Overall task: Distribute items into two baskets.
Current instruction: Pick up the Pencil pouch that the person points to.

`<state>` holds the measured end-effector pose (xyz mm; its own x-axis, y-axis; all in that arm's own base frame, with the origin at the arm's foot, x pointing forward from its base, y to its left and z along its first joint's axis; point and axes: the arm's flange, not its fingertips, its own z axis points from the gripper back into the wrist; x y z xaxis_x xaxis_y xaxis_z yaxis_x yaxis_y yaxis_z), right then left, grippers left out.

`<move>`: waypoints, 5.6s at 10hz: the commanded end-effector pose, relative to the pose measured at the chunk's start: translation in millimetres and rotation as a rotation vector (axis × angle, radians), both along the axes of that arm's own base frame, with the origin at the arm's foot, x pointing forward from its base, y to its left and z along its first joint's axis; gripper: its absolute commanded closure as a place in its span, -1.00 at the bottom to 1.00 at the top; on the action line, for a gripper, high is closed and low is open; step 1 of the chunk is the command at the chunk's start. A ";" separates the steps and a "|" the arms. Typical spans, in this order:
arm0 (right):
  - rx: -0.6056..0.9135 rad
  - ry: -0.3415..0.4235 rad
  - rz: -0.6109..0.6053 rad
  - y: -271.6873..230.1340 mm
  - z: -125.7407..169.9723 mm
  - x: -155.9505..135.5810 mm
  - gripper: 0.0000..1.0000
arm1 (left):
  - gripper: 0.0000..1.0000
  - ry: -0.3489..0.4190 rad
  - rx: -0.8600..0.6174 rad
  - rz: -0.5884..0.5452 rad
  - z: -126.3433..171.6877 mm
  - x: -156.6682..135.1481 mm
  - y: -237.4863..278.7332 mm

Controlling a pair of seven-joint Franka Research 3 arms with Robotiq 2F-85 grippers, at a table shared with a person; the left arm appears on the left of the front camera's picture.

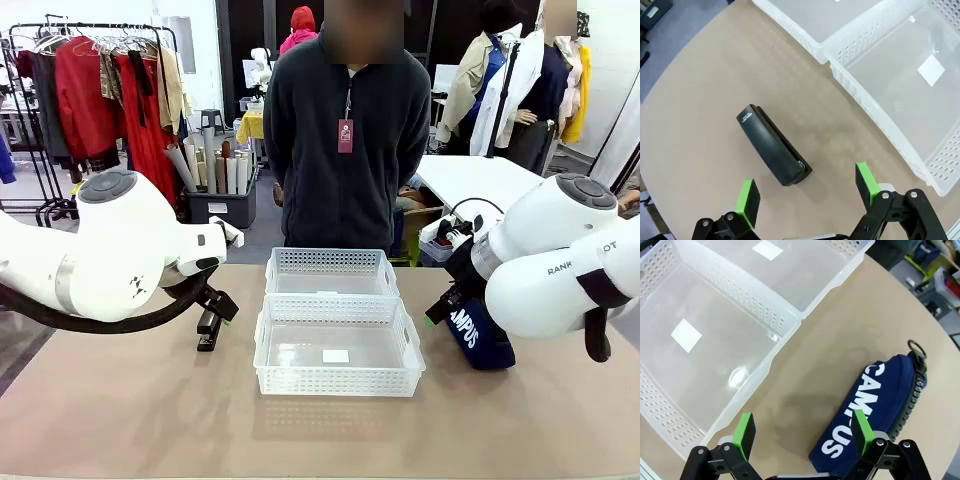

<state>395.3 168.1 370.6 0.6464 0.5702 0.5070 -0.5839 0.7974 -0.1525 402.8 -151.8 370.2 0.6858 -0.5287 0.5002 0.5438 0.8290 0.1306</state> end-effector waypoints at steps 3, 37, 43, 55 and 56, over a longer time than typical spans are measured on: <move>0.000 0.000 0.000 0.0 0.0 0.0 -1.00 | -1.00 -0.001 0.000 0.000 0.3 -0.1 0.0; 0.189 0.206 -0.045 10.6 58.1 8.1 -1.00 | -1.00 0.028 -0.158 -0.138 42.4 -18.3 -6.1; 0.270 0.289 -0.041 11.1 64.6 16.6 -1.00 | -1.00 0.081 -0.106 -0.189 43.0 -9.3 0.7; 0.909 0.508 -0.039 -33.7 102.9 57.9 -1.00 | -1.00 0.511 -0.853 -0.414 97.9 36.3 47.3; 0.911 0.503 -0.020 -32.6 101.5 59.0 -1.00 | -1.00 0.507 -0.859 -0.455 96.1 33.6 46.4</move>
<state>448.0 130.4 475.1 0.9230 0.0852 0.3753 -0.3608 0.5311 0.7667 431.9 -101.4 469.8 0.7634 -0.3868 0.5173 0.6317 0.2799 -0.7229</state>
